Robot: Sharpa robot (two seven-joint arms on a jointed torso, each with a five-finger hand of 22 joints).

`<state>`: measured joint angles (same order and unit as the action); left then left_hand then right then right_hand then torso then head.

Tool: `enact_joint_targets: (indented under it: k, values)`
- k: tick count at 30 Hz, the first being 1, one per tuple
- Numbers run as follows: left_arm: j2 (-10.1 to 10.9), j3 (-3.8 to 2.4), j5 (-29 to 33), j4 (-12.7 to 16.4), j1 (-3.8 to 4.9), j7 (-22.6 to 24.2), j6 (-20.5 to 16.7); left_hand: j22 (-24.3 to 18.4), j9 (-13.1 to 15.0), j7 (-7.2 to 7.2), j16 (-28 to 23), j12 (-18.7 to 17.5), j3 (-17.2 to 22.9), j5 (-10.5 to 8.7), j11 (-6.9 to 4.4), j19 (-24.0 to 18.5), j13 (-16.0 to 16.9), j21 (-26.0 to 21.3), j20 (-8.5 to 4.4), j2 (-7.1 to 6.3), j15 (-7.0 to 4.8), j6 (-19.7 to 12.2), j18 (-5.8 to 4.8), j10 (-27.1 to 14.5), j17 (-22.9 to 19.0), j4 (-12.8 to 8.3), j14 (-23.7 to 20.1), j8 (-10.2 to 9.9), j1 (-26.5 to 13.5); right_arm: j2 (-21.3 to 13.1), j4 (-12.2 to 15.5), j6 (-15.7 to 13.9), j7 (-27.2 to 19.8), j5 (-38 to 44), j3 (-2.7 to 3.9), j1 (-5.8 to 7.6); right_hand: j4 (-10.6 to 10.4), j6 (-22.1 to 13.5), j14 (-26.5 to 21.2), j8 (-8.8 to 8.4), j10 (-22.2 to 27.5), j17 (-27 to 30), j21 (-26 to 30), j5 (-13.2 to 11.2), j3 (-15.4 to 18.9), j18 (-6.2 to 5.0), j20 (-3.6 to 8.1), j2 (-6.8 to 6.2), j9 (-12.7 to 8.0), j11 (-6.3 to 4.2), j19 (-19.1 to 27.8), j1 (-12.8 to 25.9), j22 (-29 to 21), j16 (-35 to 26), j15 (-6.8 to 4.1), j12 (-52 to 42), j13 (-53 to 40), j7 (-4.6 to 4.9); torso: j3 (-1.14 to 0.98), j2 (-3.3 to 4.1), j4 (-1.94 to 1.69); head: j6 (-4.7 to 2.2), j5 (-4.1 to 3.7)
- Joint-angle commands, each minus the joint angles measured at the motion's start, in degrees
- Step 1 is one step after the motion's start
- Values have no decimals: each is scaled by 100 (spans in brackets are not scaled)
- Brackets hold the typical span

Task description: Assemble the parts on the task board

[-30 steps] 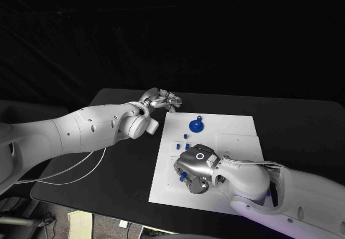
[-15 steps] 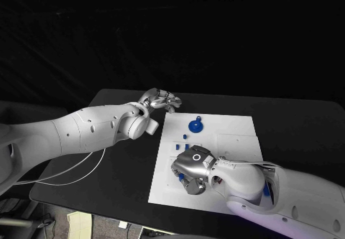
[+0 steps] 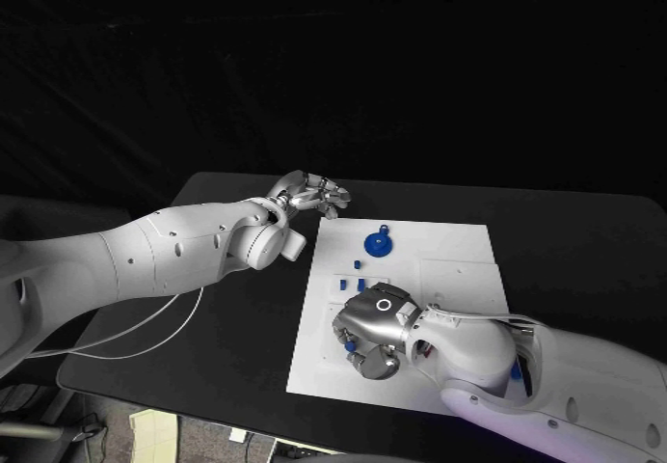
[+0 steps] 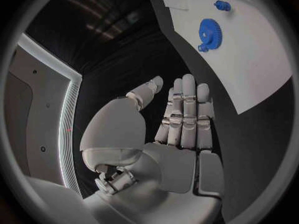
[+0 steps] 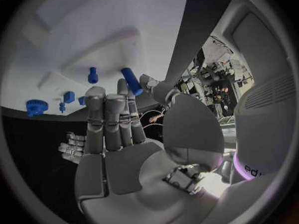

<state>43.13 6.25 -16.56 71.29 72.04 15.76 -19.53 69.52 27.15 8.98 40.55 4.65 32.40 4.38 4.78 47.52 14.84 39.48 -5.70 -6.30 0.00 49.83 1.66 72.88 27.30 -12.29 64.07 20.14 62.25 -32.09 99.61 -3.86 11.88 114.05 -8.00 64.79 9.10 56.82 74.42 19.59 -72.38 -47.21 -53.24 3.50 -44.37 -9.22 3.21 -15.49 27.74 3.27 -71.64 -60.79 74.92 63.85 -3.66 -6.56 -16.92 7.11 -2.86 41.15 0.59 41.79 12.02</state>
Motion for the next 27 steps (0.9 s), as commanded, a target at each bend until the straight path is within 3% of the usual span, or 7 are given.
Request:
enact_joint_targets:
  k: [1, 5, 9, 22, 27]
  values:
    - [-6, -5, 29, 7, 4, 29, 67, 8, -9, 1, -36, -28, 9, 24, 12, 48, -7, -28, -3, 57, -12, -43, 81, 18, 7, -34, 39, 23, -4, -12, 0, -236, -18, -126, -5, -11, -17, -203, 13, -114, 215, 1, 1, -40, 171, -578, 8, -63, -46, 67, -37, 89, 85, -19, 112, 120, 50, 95, 0, 2, -2, -2, -1]
    - [-3, -5, 29, 8, 4, 29, 66, 8, -10, 1, -38, -28, 9, 24, 12, 48, -8, -29, -3, 57, -12, -44, 81, 17, 9, -34, 39, 23, -4, -42, 10, -372, 42, -125, -5, -10, -24, -484, 1, -266, 409, -2, 24, -66, 412, -578, 10, -134, -120, 142, -24, 143, 77, -8, 183, 234, 113, 215, 0, 0, -1, -5, 0]
    - [3, -5, 29, 8, 4, 27, 63, 9, -10, 1, -39, -29, 9, 24, 12, 48, -8, -29, -3, 57, -12, -44, 81, 17, 10, -35, 39, 24, -5, -80, 9, -574, 68, -133, -4, -10, -31, -582, -19, -311, 554, 4, 56, -65, 482, -578, 8, -151, -147, 193, -1, 140, 66, -15, 236, 285, 170, 256, 1, 2, -1, -8, 0]
    - [10, -4, 29, 11, 4, 25, 66, 11, -11, 2, -44, -30, 10, 24, 13, 48, -8, -31, -4, 58, -12, -46, 82, 16, 17, -36, 40, 24, -3, -294, 138, -820, 19, -285, 3, -5, -31, -681, -71, -345, 689, 19, 115, -65, 531, -578, -16, -169, -171, 240, 56, 135, 54, -34, 279, 275, 252, 295, -2, 0, 1, -27, -6]
    - [13, -4, 29, 9, 4, 27, 65, 12, -12, 2, -46, -30, 10, 24, 13, 49, -8, -32, -4, 59, -12, -47, 82, 16, 20, -37, 41, 24, -3, -500, 252, -979, -192, -930, 53, 45, -55, -670, -74, -323, 653, 17, 115, -66, 670, -578, -26, -174, -166, 231, 54, 266, 62, -21, 270, 244, 268, 294, -3, 0, 1, -59, -30]
